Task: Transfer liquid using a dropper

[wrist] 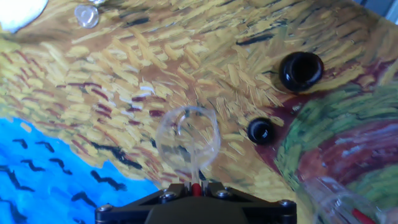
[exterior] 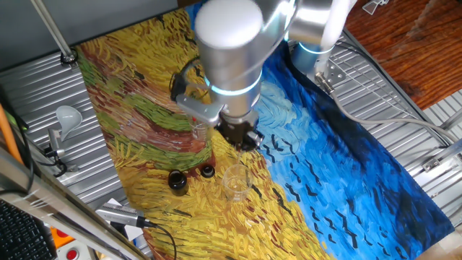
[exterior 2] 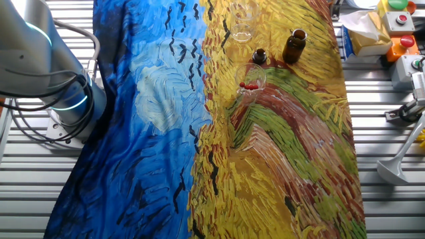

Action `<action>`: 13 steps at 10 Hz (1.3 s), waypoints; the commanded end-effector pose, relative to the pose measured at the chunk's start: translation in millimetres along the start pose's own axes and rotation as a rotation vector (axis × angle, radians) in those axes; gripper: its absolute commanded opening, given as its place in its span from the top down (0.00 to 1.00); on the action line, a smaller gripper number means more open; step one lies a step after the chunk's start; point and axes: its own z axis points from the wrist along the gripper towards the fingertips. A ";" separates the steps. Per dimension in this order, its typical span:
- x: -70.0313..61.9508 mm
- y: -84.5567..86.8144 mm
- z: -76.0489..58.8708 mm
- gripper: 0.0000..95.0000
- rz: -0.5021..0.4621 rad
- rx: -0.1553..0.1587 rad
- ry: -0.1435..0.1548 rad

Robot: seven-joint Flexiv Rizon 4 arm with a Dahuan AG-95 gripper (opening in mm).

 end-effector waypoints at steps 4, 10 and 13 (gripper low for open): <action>-7.5 5.1 21.2 1.00 0.012 0.021 -0.028; -7.5 5.1 21.2 1.00 0.016 0.015 -0.008; -8.7 7.5 24.9 1.00 0.032 0.028 -0.002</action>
